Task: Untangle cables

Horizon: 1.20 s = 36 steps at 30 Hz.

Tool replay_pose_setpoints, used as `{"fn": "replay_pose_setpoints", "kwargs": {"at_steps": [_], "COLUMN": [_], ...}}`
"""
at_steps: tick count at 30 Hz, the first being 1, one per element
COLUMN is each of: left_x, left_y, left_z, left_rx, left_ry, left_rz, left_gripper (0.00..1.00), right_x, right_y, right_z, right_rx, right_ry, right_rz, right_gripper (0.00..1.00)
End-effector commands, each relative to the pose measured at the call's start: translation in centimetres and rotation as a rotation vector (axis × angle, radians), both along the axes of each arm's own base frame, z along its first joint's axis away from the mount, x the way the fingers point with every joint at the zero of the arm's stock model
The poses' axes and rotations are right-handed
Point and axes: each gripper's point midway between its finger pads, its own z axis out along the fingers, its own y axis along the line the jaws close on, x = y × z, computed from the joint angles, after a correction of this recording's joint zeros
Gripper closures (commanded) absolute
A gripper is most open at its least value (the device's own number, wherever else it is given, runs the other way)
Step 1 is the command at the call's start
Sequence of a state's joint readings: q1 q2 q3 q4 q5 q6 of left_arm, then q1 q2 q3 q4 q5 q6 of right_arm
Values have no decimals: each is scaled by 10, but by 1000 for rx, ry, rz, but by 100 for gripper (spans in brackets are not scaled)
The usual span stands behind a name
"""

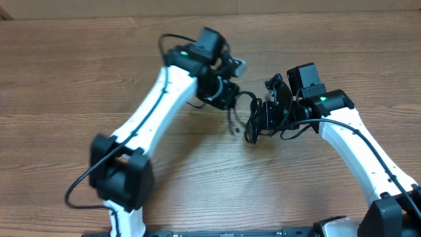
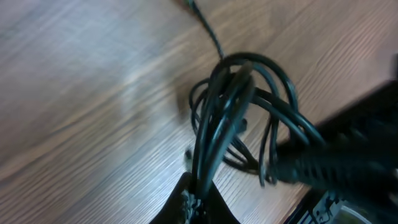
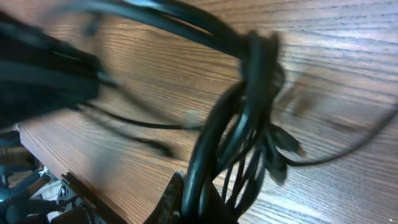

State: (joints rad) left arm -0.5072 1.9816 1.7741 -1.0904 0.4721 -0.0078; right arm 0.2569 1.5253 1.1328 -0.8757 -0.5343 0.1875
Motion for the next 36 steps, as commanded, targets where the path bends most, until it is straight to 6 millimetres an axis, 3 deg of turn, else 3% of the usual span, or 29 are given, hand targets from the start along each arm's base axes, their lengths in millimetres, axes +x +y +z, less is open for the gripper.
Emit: {"fn": "replay_pose_setpoints", "kwargs": {"at_steps": [1,2,4,6,10,13,17,22,25,26,27,28,30,32,36], "left_x": [-6,-4,-1,8,21,16,2,3,4,5,6,7,8,5,5], "left_y": [-24,-29,-24,-5,49,53,32,38,44,45,45,45,43,38,38], "left_z": [-38,-55,-61,-63,-36,-6,25,20,16,14,14,14,14,13,3], "left_rx": [36,51,64,125,145,17,-176,-141,-98,-88,-87,-89,-91,-90,9], "left_ry": [66,115,136,116,204,247,275,256,244,238,234,229,224,220,214], "left_rz": [-18,38,71,110,218,133,6,-5,2,3,3,3,1,-14,27], "left_gripper": [96,96,96,94,59,44,44,48,47,46,46,45,45,43,44], "right_x": [-4,-5,-4,0,23,29,31,15,10,11,12,13,18,28,40], "right_y": [6,6,6,7,-5,-11,-12,12,23,33,38,36,25,17,-15], "right_z": [8,8,10,19,54,66,52,-3,-24,-24,-20,-18,-8,14,36], "right_rx": [30,30,34,43,28,40,-33,-258,-288,-261,-236,-231,-229,-178,-185], "right_ry": [-9,-5,3,-8,-36,-18,55,109,152,144,137,141,146,124,97], "right_rz": [23,20,0,-15,-236,-374,-607,-623,-579,-497,-462,-468,-493,-438,-452], "right_gripper": [96,96,96,96,96,96,96,96,76,54,39,34,27,22,21]}}
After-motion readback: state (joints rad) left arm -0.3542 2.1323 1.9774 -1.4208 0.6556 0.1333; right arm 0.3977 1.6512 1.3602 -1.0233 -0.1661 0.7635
